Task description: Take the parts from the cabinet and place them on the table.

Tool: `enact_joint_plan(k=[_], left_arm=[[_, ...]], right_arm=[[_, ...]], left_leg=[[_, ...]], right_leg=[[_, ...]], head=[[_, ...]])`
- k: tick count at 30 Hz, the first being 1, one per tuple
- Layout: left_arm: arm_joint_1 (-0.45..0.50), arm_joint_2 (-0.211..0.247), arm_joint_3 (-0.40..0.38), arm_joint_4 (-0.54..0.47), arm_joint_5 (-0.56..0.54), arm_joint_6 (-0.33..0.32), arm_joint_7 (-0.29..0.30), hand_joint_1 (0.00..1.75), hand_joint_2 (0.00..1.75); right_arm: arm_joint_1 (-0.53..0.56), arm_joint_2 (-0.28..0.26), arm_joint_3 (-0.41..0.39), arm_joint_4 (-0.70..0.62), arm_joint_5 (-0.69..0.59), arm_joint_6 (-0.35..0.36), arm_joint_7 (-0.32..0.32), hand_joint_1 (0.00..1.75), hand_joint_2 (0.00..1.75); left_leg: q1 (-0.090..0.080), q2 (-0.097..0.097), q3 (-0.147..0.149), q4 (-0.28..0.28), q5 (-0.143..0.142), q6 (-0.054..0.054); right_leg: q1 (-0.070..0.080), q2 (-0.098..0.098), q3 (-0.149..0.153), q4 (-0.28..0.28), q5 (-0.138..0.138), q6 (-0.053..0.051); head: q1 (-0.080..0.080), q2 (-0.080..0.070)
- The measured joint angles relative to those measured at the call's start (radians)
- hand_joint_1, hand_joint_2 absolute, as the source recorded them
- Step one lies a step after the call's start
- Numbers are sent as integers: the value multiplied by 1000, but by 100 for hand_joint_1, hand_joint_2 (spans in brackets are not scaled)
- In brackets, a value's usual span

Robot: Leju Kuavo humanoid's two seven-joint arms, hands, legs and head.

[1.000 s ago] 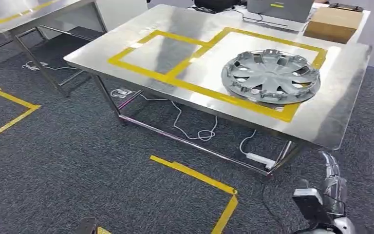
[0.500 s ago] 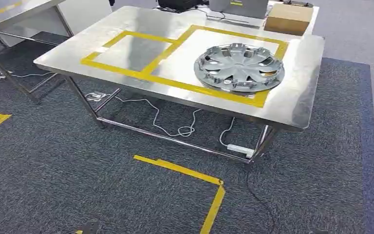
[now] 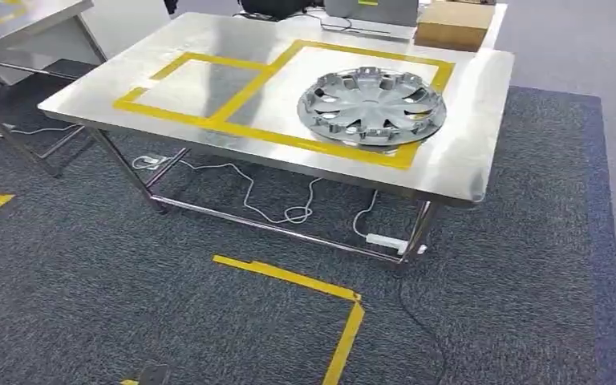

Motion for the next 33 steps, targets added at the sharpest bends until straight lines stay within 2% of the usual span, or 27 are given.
enact_joint_plan(k=[1,4,6,7,8,9,10,11,12,13,14,15,16,17,20,21,22,23,25,26,27,28,29,30,31,32,33], left_arm=[[-3,0,2,0,0,0,-10,0,0],[-15,-3,3,0,0,0,-19,0,0],[-10,-6,4,0,0,-2,-20,0,0],[-10,-6,5,0,0,-7,-21,0,0],[-11,-7,5,0,-1,-11,-21,0,0],[-10,-9,5,0,-2,-15,-21,0,0],[-9,-9,6,0,-2,-15,-21,0,0],[-8,-9,8,0,-2,-15,-21,0,0],[-6,-9,9,0,-2,-15,-21,0,0],[-6,-9,10,0,-3,-15,-21,0,0],[-7,-10,10,0,-3,-15,-21,0,0],[-9,-12,10,0,-5,-15,-21,0,0],[-10,-13,10,0,-5,-15,-22,0,0],[-13,-13,10,0,-6,-15,-23,0,0],[-9,-16,13,0,1,-14,-26,0,0],[-7,-16,17,0,4,-12,-27,0,0],[-6,-18,20,0,7,-10,-27,0,0],[-7,-19,22,0,7,-10,-27,0,0],[-9,-20,25,0,8,-9,-27,0,0],[-8,-20,26,0,8,-9,-27,0,0],[-5,-20,27,0,9,-8,-27,0,0],[-3,-20,27,0,9,-7,-27,0,0],[-3,-20,27,0,9,-7,-27,0,0],[-3,-20,27,0,9,-7,-27,0,0],[-4,-21,27,-1,9,-7,-27,0,0],[-7,-21,27,-1,9,-6,-27,0,0],[-8,-22,27,-1,9,-6,-28,0,0]], right_arm=[[-4,3,-1,4,6,2,2,0,0],[-9,3,-3,11,17,1,24,0,0],[-13,3,-3,14,24,2,47,0,0],[-13,3,-3,15,29,2,60,0,0],[-14,5,-3,19,33,2,68,0,0],[-15,6,-3,23,39,5,77,0,0],[-14,7,-3,24,41,6,78,0,0],[-14,11,-3,27,45,10,78,0,0],[-13,13,-3,30,52,12,79,0,0],[-13,13,-3,31,61,14,79,0,0],[-13,13,-3,31,69,15,79,0,0],[-13,13,-3,32,77,15,80,0,0],[-14,13,-3,33,81,15,82,0,0],[-14,13,-2,34,84,17,86,0,0],[-14,16,-1,39,97,21,93,0,0],[-16,18,0,39,101,22,93,0,0],[-17,18,0,39,104,22,93,0,0],[-17,19,1,39,105,22,94,0,0],[-15,19,1,40,106,22,96,0,0],[-15,19,1,42,106,22,97,0,0],[-16,19,1,43,108,22,96,0,0],[-18,20,2,43,108,22,96,0,0],[-20,20,2,43,108,22,96,0,0],[-21,22,2,43,108,22,96,0,0],[-23,23,2,43,108,22,96,0,0],[-22,24,2,44,108,22,96,0,0],[-24,24,2,45,108,22,96,0,0]], left_leg=[[-7,30,18,-45,-3,8],[-11,12,6,-57,-1,12],[-2,3,9,-71,15,25],[-2,-1,6,-71,19,30],[-2,-6,1,-71,21,34],[-3,-11,-3,-71,24,36],[-3,-15,-6,-70,26,36],[-3,-21,-8,-70,27,35],[-3,-28,-8,-70,28,34],[-3,-37,-7,-69,28,33],[-3,-49,-7,-67,29,31],[-2,-58,-7,-65,29,29],[-3,-67,-12,-61,28,24],[-7,-78,-20,-51,25,17],[1,-105,-33,-54,37,-2],[1,-99,-35,-46,28,-7],[0,-60,-46,-20,5,-13],[1,-39,-72,38,-33,-17],[3,-25,-144,205,-112,-25],[4,-24,-169,263,-128,-28],[5,-23,-167,265,-115,-29],[5,-21,-146,223,-83,-28],[4,-14,-107,146,-40,-26],[4,4,-59,51,4,-22],[0,56,-18,-33,24,-16],[-11,73,-14,-49,15,-10],[-8,60,-20,-46,18,-4]], right_leg=[[5,-3,0,4,-1,2],[4,-20,-12,6,5,16],[2,-22,-23,12,-3,26],[3,-14,-35,44,-34,32],[2,-10,-63,110,-76,36],[0,-7,-104,206,-121,40],[-1,-6,-139,284,-152,43],[-1,-6,-159,329,-161,45],[-2,-6,-153,321,-145,45],[-4,-5,-124,269,-109,45],[-6,2,-73,174,-60,43],[-8,20,-27,85,-23,40],[-13,75,4,21,-23,38],[-16,79,21,-1,-28,37],[-9,54,16,8,-25,26],[-16,39,17,-1,-19,16],[-15,29,18,-1,-18,11],[-14,17,18,-1,-20,4],[-11,-14,18,-1,-23,0],[-10,-28,17,0,-23,0],[-10,-41,18,0,-24,0],[-10,-52,19,0,-25,0],[-10,-62,21,0,-26,2],[-10,-72,25,0,-28,4],[-6,-81,28,0,-30,8],[1,-90,25,5,-34,15],[2,-98,25,5,-34,18]], head=[[1,0],[-3,0],[-4,0],[2,0],[7,0],[7,0],[7,0],[7,0],[6,0],[6,0],[6,0],[7,0],[8,0],[6,0],[6,0],[6,0],[2,0],[-5,0],[-4,0],[-5,0],[-4,0],[-5,0],[-5,0],[-5,0],[-5,0],[-6,0],[-3,0]])
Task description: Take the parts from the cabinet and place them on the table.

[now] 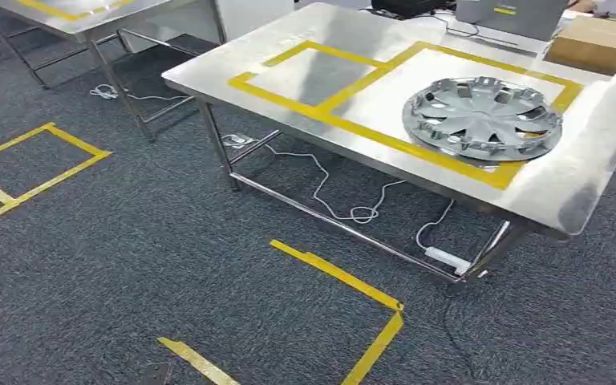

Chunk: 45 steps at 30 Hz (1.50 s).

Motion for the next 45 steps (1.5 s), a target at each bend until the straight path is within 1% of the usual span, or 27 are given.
enact_joint_plan(k=[3,5,8,10,12,13,14,18,19,20,21,23,24,26,27,28,29,30,33,34,35,36,38,39,41,43,45], left_arm=[[7,0,0,0,0,1,0,0,0],[5,-1,1,0,0,3,0,0,0],[3,-4,1,0,0,2,0,0,0],[7,-4,2,0,0,2,0,0,0],[5,-5,2,0,0,2,0,0,0],[4,-6,2,0,0,2,0,0,0],[2,-6,2,0,0,2,0,0,0],[6,-6,3,0,0,3,0,0,0],[6,-5,3,0,0,2,0,0,0],[4,-6,3,0,0,3,0,0,0],[3,-5,3,0,0,2,0,0,0],[1,-5,3,0,0,2,0,0,0],[4,-5,3,0,0,2,0,0,0],[7,-3,4,0,0,2,0,0,0],[7,-3,4,0,0,2,0,0,0],[6,-2,4,0,0,2,0,0,0],[5,-2,4,0,0,2,0,0,0],[2,-3,4,0,0,2,0,0,0],[8,-2,5,-1,0,2,-1,0,0],[9,-3,5,-1,0,2,-1,0,0],[9,-3,5,-1,0,3,-2,0,0],[5,-4,5,-1,0,3,-2,0,0],[3,-6,5,-1,0,2,-2,0,0],[4,-6,6,-1,0,2,-2,0,0],[6,-6,6,-1,0,2,-2,0,0],[4,-8,6,-1,0,2,-2,0,0],[3,-8,6,-1,0,2,-2,0,0]], right_arm=[[-5,2,0,1,0,0,0,0,0],[-6,2,0,1,0,0,0,0,0],[0,2,0,2,0,0,0,0,0],[1,2,0,2,0,0,0,0,0],[0,2,0,2,0,0,0,0,0],[0,2,0,2,0,0,0,0,0],[0,2,1,3,0,0,0,0,0],[0,2,0,4,0,0,0,0,0],[-2,2,0,4,0,0,0,0,0],[-2,3,0,4,0,0,0,0,0],[-1,3,0,4,0,0,0,0,0],[4,3,0,4,1,0,0,0,0],[4,3,0,4,1,0,0,0,0],[1,3,0,4,1,0,0,0,0],[0,3,0,4,1,0,0,0,0],[-1,3,0,4,1,0,0,0,0],[-1,4,0,4,1,0,0,0,0],[-1,4,0,5,1,0,0,0,0],[-5,4,1,5,1,0,0,0,0],[-6,4,1,5,1,0,0,0,0],[-6,4,1,5,1,0,-1,0,0],[-5,4,1,5,1,0,0,0,0],[0,4,1,5,1,0,0,0,0],[1,4,1,5,1,0,0,0,0],[2,4,1,5,1,0,0,0,0],[0,4,1,5,1,0,0,0,0],[-1,4,1,6,1,0,0,0,0]], left_leg=[[0,-32,-4,-7,7,18],[8,-52,-6,-11,14,30],[6,-88,-13,-10,17,36],[6,-115,-11,-9,18,35],[7,-144,-7,-8,19,33],[8,-156,-7,-8,18,30],[2,-165,-12,-4,19,23],[10,-216,-34,-2,30,-4],[11,-185,-35,11,17,-6],[7,-134,-53,49,-11,-10],[8,-103,-87,123,-52,-15],[11,-84,-159,282,-120,-21],[13,-81,-176,324,-124,-23],[13,-76,-136,251,-65,-21],[13,-66,-85,152,-14,-15],[9,-37,-38,61,26,-7],[-2,17,-14,21,13,2],[-9,21,-14,2,10,8],[-9,-14,-27,4,14,19],[2,-25,-20,-6,21,29],[3,-35,-21,-7,23,32],[4,-47,-24,-7,24,36],[4,-72,-26,-6,25,40],[4,-85,-25,-6,25,40],[5,-107,-22,-5,24,39],[7,-129,-18,-3,22,35],[0,-144,-27,11,16,23]], right_leg=[[-2,-28,7,-3,-4,14],[-9,66,-29,67,-59,24],[-8,93,-140,300,-155,28],[-8,95,-141,290,-116,25],[-11,113,-61,116,-16,21],[-16,159,-23,33,16,20],[-20,212,-14,10,0,19],[-18,166,-3,0,4,5],[-22,147,0,-6,7,-1],[-21,136,1,-6,5,-12],[-18,118,1,-6,4,-15],[-15,82,2,-5,0,-18],[-14,63,3,-5,-1,-18],[-13,40,8,-4,-5,-17],[-12,27,13,-4,-8,-15],[-11,18,20,-4,-11,-13],[-9,8,18,-4,-15,-9],[-2,0,18,0,-19,-2],[-1,-39,26,-6,-20,9],[-6,-22,18,-1,-32,19],[-9,37,10,24,-52,22],[-10,73,-20,91,-91,23],[-11,92,-107,270,-163,29],[-11,94,-138,322,-171,30],[-11,94,-130,274,-111,29],[-15,103,-58,100,-7,28],[-19,138,-20,10,-1,24]], head=[[-4,0],[5,0],[6,0],[5,0],[6,0],[7,0],[7,0],[5,0],[7,0],[-6,0],[-11,0],[-10,0],[-10,0],[-11,0],[-10,0],[-10,0],[-9,0],[-12,0],[-10,0],[-11,0],[-4,0],[-2,0],[0,0],[0,0],[0,0],[0,0],[2,0]])
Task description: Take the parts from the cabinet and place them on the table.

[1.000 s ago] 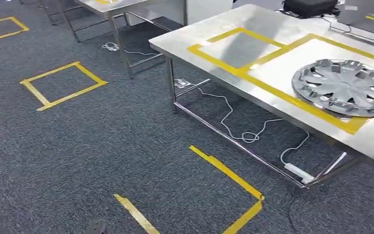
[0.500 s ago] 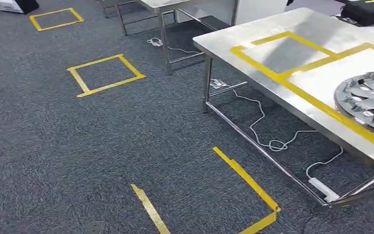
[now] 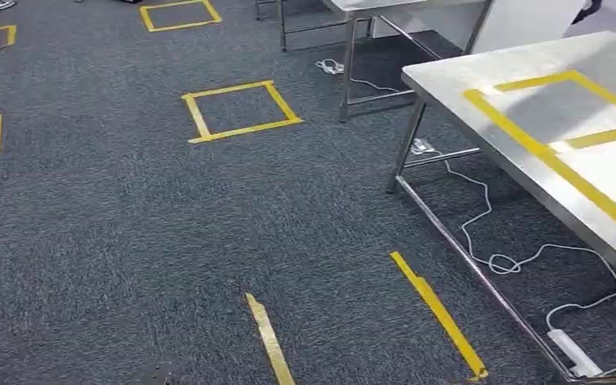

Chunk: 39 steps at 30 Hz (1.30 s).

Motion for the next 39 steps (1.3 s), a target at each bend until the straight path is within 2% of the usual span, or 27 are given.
enact_joint_plan(k=[3,4,5,6,8,9,10,11,12,14,15,16,18,19,20,22,24,25,26,27,29,30,31,33,35,36,39], left_arm=[[4,1,0,0,0,0,0,0,0],[4,3,0,0,0,0,0,0,0],[4,1,0,0,0,1,0,0,0],[1,2,0,0,0,0,0,0,0],[-1,2,0,0,0,0,0,0,0],[0,2,0,0,0,0,0,0,0],[2,3,0,0,0,0,0,0,0],[3,3,0,0,0,0,0,0,0],[3,3,1,0,0,0,0,0,0],[3,4,1,0,0,0,0,0,0],[2,5,1,0,0,0,0,0,0],[-1,3,1,0,0,0,0,0,0],[2,5,1,0,0,0,0,0,0],[5,5,2,0,0,0,0,0,0],[6,3,3,0,0,1,0,0,0],[2,2,3,0,0,0,0,0,0],[3,2,3,0,0,0,0,0,0],[3,2,4,0,0,0,0,0,0],[4,2,4,0,0,0,0,0,0],[3,2,4,0,0,0,0,0,0],[2,-1,5,0,0,0,0,0,0],[3,0,5,0,0,1,0,0,0],[1,1,6,0,8,19,9,0,0],[-1,9,19,0,27,52,42,0,0],[2,24,24,0,28,63,79,0,0],[2,28,26,0,27,67,86,0,0],[3,39,28,0,26,74,95,0,0]], right_arm=[[1,0,-1,0,0,-1,0,0,0],[1,0,-1,0,0,0,0,0,0],[0,0,-1,0,0,0,0,0,0],[0,0,-1,0,0,-1,0,0,0],[2,0,0,1,0,0,0,0,0],[3,0,-1,1,0,0,0,0,0],[3,0,-1,1,0,0,0,0,0],[2,0,-1,1,0,0,0,0,0],[1,0,-1,1,0,0,0,0,0],[-1,0,-1,1,0,0,0,0,0],[-1,1,0,2,0,0,0,0,0],[-2,0,-1,2,0,0,0,0,0],[-2,1,-1,2,0,0,0,0,0],[-3,1,0,2,0,0,0,0,0],[-2,0,-1,2,0,0,0,0,0],[-3,0,0,2,0,0,0,0,0],[-1,0,0,2,0,0,0,0,0],[0,0,0,2,0,0,0,0,0],[1,0,0,2,0,0,0,0,0],[1,0,0,2,0,0,0,0,0],[-1,0,0,2,0,0,0,0,0],[-3,0,0,3,2,0,-1,0,0],[-3,0,3,3,32,7,-18,0,0],[7,-2,49,3,144,22,-65,0,0],[4,-2,94,8,193,27,-56,0,0],[5,-2,109,11,201,29,-56,0,0],[11,-1,138,18,206,28,-57,0,0]], left_leg=[[5,-11,-9,-2,8,-15],[6,-15,-10,3,0,-20],[3,22,-17,25,-18,-27],[5,45,-40,79,-52,-32],[8,60,-111,237,-125,-39],[9,61,-146,313,-147,-41],[10,62,-150,320,-137,-41],[10,62,-132,286,-104,-39],[10,63,-99,215,-59,-35],[5,74,-15,38,18,-18],[-2,84,-3,19,2,-12],[-2,82,-1,4,-5,-11],[-3,76,-6,6,-6,-9],[1,74,-3,-6,-1,-2],[7,74,3,-14,4,2],[8,71,2,-15,5,11],[7,70,2,-15,3,14],[7,68,3,-15,3,14],[7,65,5,-14,2,13],[8,61,8,-14,0,12],[9,56,13,-10,-6,3],[3,53,7,-7,-9,-2],[2,48,2,2,-8,-7],[5,43,1,-1,-4,-16],[8,44,-3,12,-18,-27],[7,53,-17,45,-42,-34],[11,60,-126,283,-153,-46]], right_leg=[[7,-12,3,9,-2,-18],[-2,-21,6,0,3,-26],[-1,-27,9,-2,3,-31],[0,-34,10,-2,2,-36],[3,-51,12,-1,-1,-41],[3,-60,13,-1,-3,-42],[3,-64,15,-1,-4,-42],[4,-67,18,-1,-6,-41],[5,-69,22,-1,-8,-41],[6,-72,30,-1,-14,-38],[13,-74,26,3,-18,-32],[12,-75,22,4,-17,-28],[11,-81,25,-4,-15,-20],[13,-84,29,-6,-16,-12],[10,-69,19,7,-30,-7],[9,-48,-44,133,-100,0],[9,-45,-125,290,-159,6],[9,-45,-145,319,-154,7],[9,-45,-138,294,-122,7],[8,-45,-111,229,-76,7],[6,-42,-26,43,19,4],[7,-28,-3,17,2,3],[6,-27,-2,6,3,-5],[12,-32,-4,11,1,-13],[5,-46,0,2,7,-27],[5,-51,1,2,5,-32],[6,-86,4,3,-1,-43]], head=[[-1,0],[1,0],[-3,0],[-14,0],[-13,0],[-13,0],[-13,0],[-13,0],[-13,0],[-13,0],[-12,0],[-14,0],[-13,0],[-11,0],[-11,0],[-4,0],[-5,0],[-4,0],[-5,0],[-4,0],[-3,0],[-3,0],[-5,0],[-2,0],[-2,0],[-6,0],[-10,0]])
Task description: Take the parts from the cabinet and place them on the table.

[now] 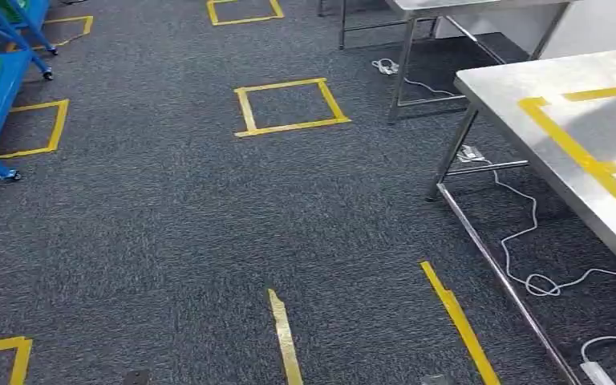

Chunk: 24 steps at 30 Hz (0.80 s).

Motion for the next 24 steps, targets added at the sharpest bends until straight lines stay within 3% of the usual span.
enact_joint_plan(k=[1,2,4,5,6,8,10,11,12,13,15,16,17,18,19,20,21,22,24], left_arm=[[2,2,2,0,0,0,1,0,0],[5,3,5,0,0,0,1,0,0],[6,7,7,0,0,3,1,0,0],[5,8,7,0,0,5,1,0,0],[4,8,8,0,2,3,-8,0,0],[-4,8,13,0,7,-1,-27,0,0],[-1,10,16,0,7,-2,-28,0,0],[0,10,16,0,6,-1,-28,0,0],[1,10,16,0,5,-1,-26,0,0],[-2,10,17,0,4,0,-25,0,0],[-7,6,18,0,2,-1,-24,0,0],[-7,6,18,0,2,-1,-24,0,0],[-4,6,18,0,0,0,-24,0,0],[-3,6,18,0,0,0,-24,0,0],[-3,5,18,0,0,0,-24,0,0],[-3,3,19,0,-1,0,-24,0,0],[-4,2,19,0,-3,0,-25,0,0],[-7,2,19,0,-5,0,-26,0,0],[-6,2,19,0,-8,0,-29,0,0]], right_arm=[[1,0,7,2,0,0,0,0,0],[1,0,13,2,0,-1,0,0,0],[1,0,22,3,3,0,0,0,0],[1,0,27,3,5,2,3,0,0],[2,0,30,4,6,4,0,0,0],[1,0,35,6,6,4,-6,0,0],[-4,0,37,6,7,5,-5,0,0],[-7,0,39,6,8,5,-5,0,0],[-10,0,41,6,8,5,-5,0,0],[-10,0,42,7,8,4,-5,0,0],[-6,0,42,9,8,4,-3,0,0],[-4,0,42,10,8,3,-3,0,0],[-1,0,42,11,8,3,-3,0,0],[0,0,42,11,8,3,-3,0,0],[0,0,42,11,8,3,-3,0,0],[-1,0,42,11,8,3,-3,0,0],[-1,0,42,11,8,3,-3,0,0],[1,0,43,14,9,3,-4,0,0],[-1,0,43,15,9,1,-4,0,0]], left_leg=[[1,1,-18,40,-6,-1],[2,2,-13,28,15,0],[1,14,57,-115,106,7],[-2,44,105,-213,152,15],[-11,95,130,-257,144,19],[-18,91,128,-273,140,29],[-19,66,121,-275,142,35],[-11,53,127,-285,149,44],[-8,43,126,-287,151,48],[-6,33,123,-287,153,53],[-7,5,120,-286,154,58],[-7,-7,120,-285,155,58],[-7,-27,121,-284,155,58],[-7,-39,122,-284,154,58],[-6,-56,124,-283,154,58],[-6,-71,126,-282,153,56],[-4,-82,123,-280,151,52],[-10,-93,116,-270,150,45],[-2,-117,104,-270,155,33]], right_leg=[[1,-9,1,0,-1,-1],[1,-17,4,0,-3,-1],[2,-35,14,0,-9,1],[3,-44,22,0,-13,2],[5,-52,24,-2,-16,5],[14,-74,26,1,-21,16],[14,-97,32,-4,-22,22],[11,-89,31,-1,-31,32],[7,-20,17,21,-51,37],[5,17,-7,78,-85,39],[4,41,-89,248,-157,42],[5,42,-115,296,-169,42],[4,43,-136,320,-156,42],[4,43,-128,289,-123,40],[4,47,-100,217,-72,39],[3,61,-57,116,-15,37],[-2,113,-29,41,14,36],[-9,160,-22,21,1,36],[-5,141,-10,16,-4,32]], head=[[0,0],[0,0],[0,0],[0,0],[1,0],[-2,0],[3,0],[2,0],[7,0],[8,0],[12,0],[13,0],[13,0],[12,0],[12,0],[13,0],[14,0],[14,0],[12,0]])
